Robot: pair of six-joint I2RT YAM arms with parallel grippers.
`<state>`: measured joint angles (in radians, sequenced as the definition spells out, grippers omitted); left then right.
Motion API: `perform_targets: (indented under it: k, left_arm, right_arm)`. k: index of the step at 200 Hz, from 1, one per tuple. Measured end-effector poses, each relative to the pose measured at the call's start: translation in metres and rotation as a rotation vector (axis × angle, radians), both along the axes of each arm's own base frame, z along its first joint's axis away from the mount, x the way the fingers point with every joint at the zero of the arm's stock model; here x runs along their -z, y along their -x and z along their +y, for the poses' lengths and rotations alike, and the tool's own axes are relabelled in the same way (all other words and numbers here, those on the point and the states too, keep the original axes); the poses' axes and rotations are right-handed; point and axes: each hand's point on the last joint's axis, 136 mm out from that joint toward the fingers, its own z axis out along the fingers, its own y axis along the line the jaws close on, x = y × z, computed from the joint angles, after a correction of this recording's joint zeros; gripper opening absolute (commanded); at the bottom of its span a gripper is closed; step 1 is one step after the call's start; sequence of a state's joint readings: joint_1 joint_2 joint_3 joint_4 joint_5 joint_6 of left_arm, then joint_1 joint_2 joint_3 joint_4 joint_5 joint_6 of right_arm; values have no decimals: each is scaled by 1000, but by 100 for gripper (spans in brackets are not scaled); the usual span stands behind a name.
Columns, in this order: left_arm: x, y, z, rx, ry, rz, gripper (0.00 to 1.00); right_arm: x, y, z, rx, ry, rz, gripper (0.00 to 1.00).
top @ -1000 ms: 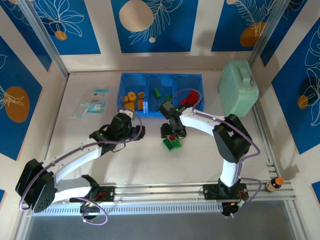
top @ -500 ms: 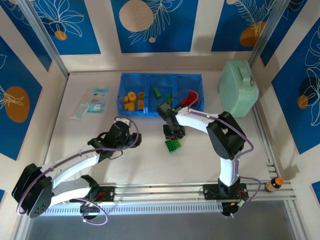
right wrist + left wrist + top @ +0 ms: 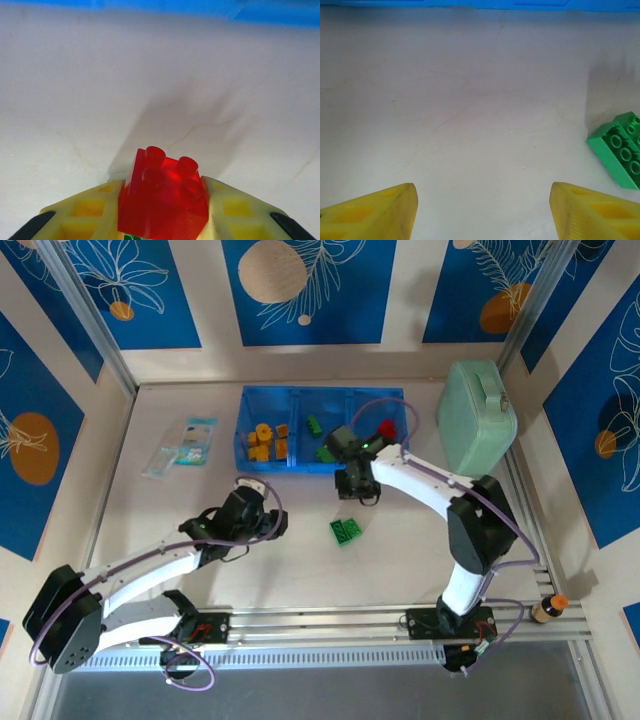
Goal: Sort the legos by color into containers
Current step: Place the lego in the container, then move the lego to the center of the table.
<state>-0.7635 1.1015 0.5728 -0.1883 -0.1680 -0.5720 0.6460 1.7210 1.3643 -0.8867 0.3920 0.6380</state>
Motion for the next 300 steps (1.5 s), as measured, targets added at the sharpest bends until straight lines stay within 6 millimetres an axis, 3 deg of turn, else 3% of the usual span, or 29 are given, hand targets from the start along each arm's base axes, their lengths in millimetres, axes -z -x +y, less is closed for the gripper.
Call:
perform_targets:
  k: [25,68,79,88,92,120,143,189,227,276,300]
  left_arm:
    - [-3,6,-13,36,11,-17,70]
    - [0,19,-31,82,13,-15,71]
    - [3,22,-35,89,8,-11,71]
    - [6,25,-37,95,4,-4,71]
    - [7,26,-39,98,2,-1,71]
    - [17,35,-49,129,-22,20,71]
    - [23,39,-63,160,-38,31,72]
    - [35,41,-101,215,-62,51,71]
    - [44,31,-124,214,-61,60,68]
    - [41,16,-156,209,-40,66,64]
    - [45,9,-160,197,-48,74,61]
  right_arm:
    - [-28,-35,-27,75,-36,-74,27]
    - [-53,-89,-67,164,-57,-126,28]
    - [-57,-105,-70,172,-64,-140,37]
    - [-58,-118,-70,173,-72,-142,66]
    - [-59,-124,-71,173,-73,-145,72]
    - [-59,-153,-68,168,-74,-146,81]
    - [-57,-142,-63,149,-71,-135,81]
    - [-52,-88,-63,123,-70,-107,81]
    - [-37,-53,-74,141,-78,-87,81]
    - [-29,-35,-80,155,-93,-89,80]
    - [-33,-34,-80,158,-112,-107,80]
